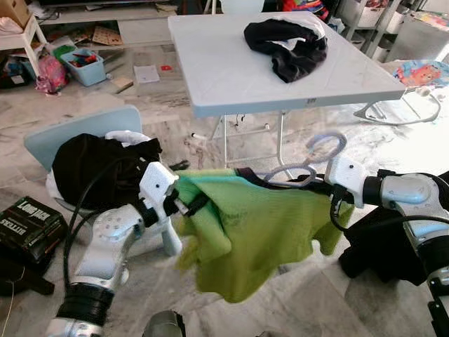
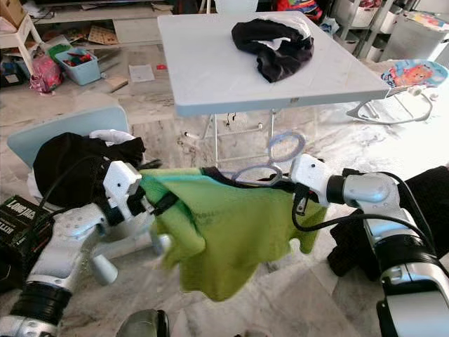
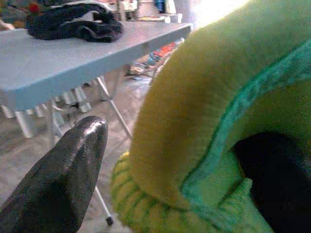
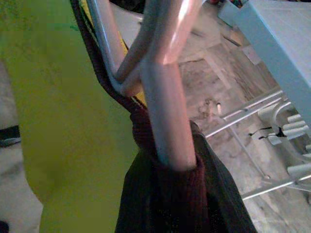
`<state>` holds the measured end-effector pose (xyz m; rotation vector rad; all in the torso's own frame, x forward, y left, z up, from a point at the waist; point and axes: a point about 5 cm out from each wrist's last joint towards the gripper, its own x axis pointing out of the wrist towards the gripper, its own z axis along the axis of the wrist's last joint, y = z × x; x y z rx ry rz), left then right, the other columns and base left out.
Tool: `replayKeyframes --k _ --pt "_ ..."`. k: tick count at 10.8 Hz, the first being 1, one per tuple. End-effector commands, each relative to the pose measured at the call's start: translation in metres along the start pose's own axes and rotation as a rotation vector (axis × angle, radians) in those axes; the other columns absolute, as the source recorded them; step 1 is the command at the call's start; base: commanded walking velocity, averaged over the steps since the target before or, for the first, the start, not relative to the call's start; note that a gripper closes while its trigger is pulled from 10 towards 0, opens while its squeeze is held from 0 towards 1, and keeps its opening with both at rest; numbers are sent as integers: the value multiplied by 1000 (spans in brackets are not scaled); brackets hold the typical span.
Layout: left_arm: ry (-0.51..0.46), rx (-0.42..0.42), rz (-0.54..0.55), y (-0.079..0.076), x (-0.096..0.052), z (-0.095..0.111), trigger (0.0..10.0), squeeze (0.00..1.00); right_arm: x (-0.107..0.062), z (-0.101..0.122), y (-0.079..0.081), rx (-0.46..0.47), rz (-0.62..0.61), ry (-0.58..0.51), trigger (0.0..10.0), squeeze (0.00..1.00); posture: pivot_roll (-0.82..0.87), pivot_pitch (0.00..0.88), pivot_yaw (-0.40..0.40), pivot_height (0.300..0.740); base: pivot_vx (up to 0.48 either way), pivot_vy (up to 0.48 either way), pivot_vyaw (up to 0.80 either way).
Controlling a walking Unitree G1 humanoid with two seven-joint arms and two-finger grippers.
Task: Hang hanger
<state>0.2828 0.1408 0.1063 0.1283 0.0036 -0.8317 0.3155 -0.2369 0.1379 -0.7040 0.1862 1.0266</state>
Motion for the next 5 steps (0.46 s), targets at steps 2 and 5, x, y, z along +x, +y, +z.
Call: replayKeyframes --k 2,5 --pt "41 -15 -112 -7 -7 0 0 0 -3 1 -7 -84 -22 48 10000 0 -80 0 -41 740 0 0 0" --pt "209 49 -101 7 -40 -17 10000 0 -10 -5 -22 -154 -154 143 10000 0 -76 0 -39 740 0 0 0"
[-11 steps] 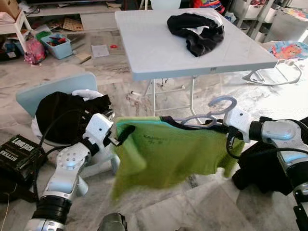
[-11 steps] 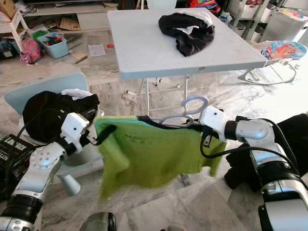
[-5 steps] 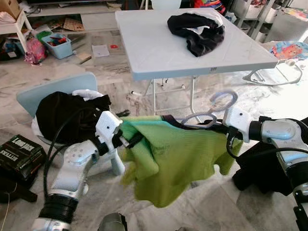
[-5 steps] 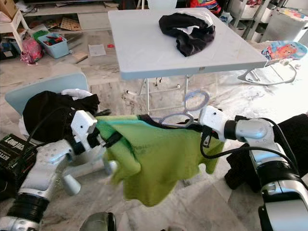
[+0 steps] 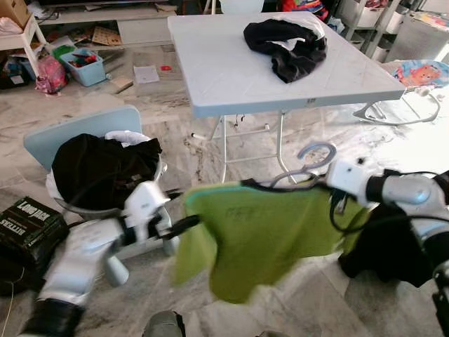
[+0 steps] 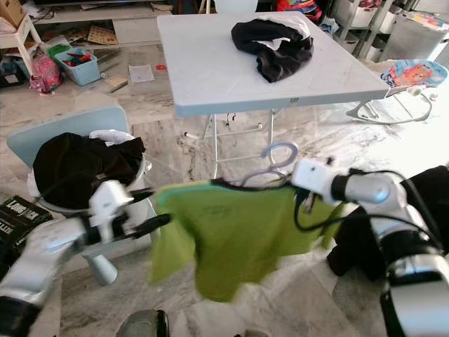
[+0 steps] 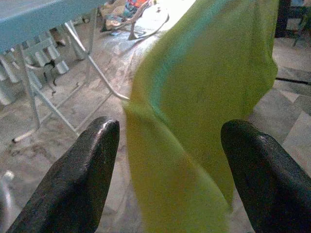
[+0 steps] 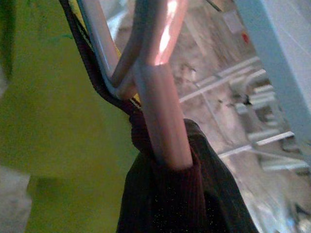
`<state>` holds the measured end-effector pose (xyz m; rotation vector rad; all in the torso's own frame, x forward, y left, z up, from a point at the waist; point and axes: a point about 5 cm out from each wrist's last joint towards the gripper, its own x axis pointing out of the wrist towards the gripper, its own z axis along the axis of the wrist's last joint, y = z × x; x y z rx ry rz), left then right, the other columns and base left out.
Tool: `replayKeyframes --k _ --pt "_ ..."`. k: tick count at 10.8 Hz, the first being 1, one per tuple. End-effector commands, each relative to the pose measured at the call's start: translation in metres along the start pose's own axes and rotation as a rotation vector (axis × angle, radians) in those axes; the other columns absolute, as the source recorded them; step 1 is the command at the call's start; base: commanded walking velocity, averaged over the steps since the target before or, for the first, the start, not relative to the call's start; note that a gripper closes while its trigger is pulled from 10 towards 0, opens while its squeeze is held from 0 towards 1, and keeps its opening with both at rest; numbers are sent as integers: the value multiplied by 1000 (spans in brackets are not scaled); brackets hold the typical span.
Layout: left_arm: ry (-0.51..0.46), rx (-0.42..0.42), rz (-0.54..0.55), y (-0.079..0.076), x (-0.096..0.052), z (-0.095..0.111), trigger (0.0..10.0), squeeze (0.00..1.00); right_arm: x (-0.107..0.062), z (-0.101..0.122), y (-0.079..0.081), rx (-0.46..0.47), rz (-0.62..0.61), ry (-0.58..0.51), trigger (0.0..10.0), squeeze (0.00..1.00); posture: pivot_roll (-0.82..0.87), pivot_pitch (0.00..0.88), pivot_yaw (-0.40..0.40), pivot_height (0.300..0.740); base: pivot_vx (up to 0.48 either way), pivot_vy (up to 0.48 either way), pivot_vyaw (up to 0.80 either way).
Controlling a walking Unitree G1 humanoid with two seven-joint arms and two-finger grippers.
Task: Hang hanger
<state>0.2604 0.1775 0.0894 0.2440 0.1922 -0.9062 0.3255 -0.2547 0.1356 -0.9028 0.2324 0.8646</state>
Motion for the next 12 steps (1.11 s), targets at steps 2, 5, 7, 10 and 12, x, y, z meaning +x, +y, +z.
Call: replayKeyframes --k 2,5,7,10,12 --pt "-1 -6 -3 2 -2 4 10000 0 0 11 -16 -35 -71 -40 10000 0 -70 0 -43 740 0 0 0" --pt "-40 21 93 13 7 9 10000 1000 5 20 -11 -36 -4 -116 10000 0 -80 0 -43 740 0 0 0" --pt "-60 66 172 22 7 13 10000 1000 3 18 -10 -20 6 -119 10000 0 -82 0 -43 740 0 0 0" --pt "-79 51 126 16 19 14 10000 0 7 28 -10 0 36 -191 10000 0 -79 0 -49 740 0 0 0" --pt "-112 26 88 10 37 19 10000 0 9 33 -11 4 40 -220 10000 0 -80 0 -52 740 0 0 0"
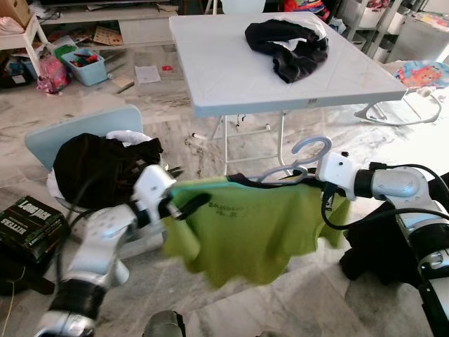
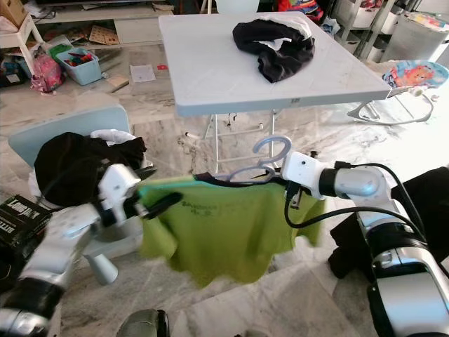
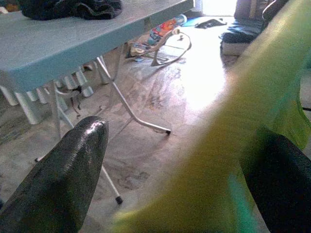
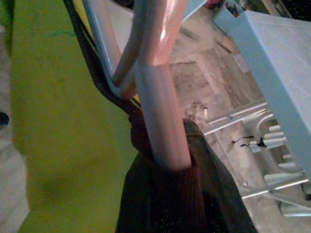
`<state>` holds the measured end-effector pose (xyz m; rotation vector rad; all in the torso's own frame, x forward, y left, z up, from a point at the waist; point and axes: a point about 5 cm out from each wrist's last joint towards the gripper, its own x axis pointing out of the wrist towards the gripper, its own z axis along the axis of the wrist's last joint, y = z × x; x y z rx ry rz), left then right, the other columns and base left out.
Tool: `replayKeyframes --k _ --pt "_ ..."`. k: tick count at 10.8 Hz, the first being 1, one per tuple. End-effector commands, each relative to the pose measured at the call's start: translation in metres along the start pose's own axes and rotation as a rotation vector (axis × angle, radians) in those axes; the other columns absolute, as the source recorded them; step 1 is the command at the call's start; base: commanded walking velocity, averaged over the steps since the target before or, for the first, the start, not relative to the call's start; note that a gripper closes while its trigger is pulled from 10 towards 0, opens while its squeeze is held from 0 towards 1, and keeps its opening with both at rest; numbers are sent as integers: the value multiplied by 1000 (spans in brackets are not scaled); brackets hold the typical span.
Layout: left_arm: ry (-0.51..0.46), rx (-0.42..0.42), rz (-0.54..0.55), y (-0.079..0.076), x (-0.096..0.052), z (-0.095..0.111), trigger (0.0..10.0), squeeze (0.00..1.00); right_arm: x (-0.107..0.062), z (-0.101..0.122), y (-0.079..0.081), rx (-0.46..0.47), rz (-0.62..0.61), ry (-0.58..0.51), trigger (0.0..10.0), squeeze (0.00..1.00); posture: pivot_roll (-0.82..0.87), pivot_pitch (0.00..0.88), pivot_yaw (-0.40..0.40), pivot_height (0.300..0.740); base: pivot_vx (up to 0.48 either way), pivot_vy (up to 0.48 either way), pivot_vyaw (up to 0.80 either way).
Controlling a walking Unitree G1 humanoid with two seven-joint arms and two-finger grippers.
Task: Hang hanger
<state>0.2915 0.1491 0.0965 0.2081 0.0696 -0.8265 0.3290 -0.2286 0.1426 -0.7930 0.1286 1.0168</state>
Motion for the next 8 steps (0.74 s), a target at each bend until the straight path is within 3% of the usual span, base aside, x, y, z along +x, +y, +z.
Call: replayKeyframes --k 1,2,8 --pt "-1 4 -21 -1 3 0 7961 0 -5 13 -15 -10 -60 -65 10000 0 -87 0 -49 740 0 0 0" --pt "-8 -14 -37 -1 4 -1 0 0 -9 16 -19 12 -68 -92 10000 0 -94 0 -46 740 0 0 0" --pt "-46 -57 -36 7 -2 2 0 0 -7 15 -13 38 -30 -97 10000 0 -84 0 -48 740 0 0 0"
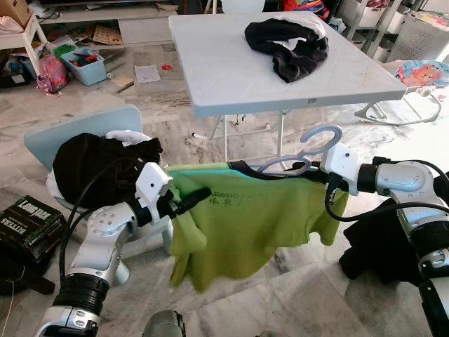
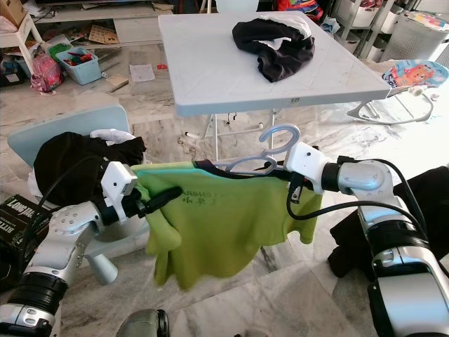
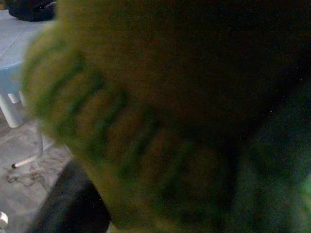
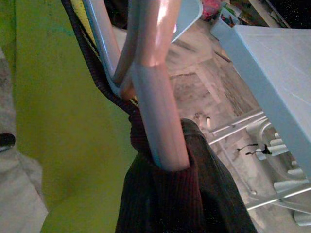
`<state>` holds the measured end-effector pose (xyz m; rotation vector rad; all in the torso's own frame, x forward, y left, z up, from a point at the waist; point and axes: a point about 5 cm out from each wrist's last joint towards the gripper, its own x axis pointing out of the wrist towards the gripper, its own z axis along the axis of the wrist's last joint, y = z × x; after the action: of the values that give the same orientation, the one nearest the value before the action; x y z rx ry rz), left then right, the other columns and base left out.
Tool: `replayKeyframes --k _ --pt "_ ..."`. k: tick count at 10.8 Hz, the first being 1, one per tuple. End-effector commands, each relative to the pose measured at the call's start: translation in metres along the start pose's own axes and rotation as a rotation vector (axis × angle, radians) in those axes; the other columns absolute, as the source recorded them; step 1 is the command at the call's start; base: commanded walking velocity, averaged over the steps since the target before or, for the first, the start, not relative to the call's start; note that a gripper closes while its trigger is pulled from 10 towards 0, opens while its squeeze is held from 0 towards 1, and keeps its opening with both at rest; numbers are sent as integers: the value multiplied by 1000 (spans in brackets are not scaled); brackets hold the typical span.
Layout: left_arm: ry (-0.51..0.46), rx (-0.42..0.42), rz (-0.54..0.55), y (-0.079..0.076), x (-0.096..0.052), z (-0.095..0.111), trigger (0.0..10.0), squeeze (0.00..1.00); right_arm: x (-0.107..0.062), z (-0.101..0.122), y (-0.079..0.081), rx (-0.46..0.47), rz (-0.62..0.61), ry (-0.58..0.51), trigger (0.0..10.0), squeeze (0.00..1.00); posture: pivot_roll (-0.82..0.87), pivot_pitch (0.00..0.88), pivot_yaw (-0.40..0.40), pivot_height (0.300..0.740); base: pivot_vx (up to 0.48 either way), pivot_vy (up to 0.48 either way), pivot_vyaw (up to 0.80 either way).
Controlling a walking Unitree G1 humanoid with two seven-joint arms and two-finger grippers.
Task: Hang hanger
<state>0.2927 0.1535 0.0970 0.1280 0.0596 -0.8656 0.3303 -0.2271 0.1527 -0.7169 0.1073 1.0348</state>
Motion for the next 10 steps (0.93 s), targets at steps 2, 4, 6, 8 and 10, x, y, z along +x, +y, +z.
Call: replayKeyframes --k 2,4,6,8,10 --pt "-5 7 6 4 0 3 0 0 -4 7 -6 -7 -22 -38 10000 0 -84 0 -48 740 0 0 0" --pt "-11 9 8 5 1 5 0 0 -5 5 -2 9 6 -36 10000 0 -85 0 -48 740 0 0 0" --pt "-18 7 2 7 -1 6 0 0 -5 3 1 21 28 -29 10000 0 -81 0 -48 740 0 0 0" --pt "-22 -2 -9 6 -2 5 0 0 -5 2 2 28 34 -29 10000 0 -82 0 -49 740 0 0 0" --pt "-22 -56 20 3 -8 -1 0 0 -7 3 7 204 16 -133 10000 0 -80 0 -52 740 0 0 0"
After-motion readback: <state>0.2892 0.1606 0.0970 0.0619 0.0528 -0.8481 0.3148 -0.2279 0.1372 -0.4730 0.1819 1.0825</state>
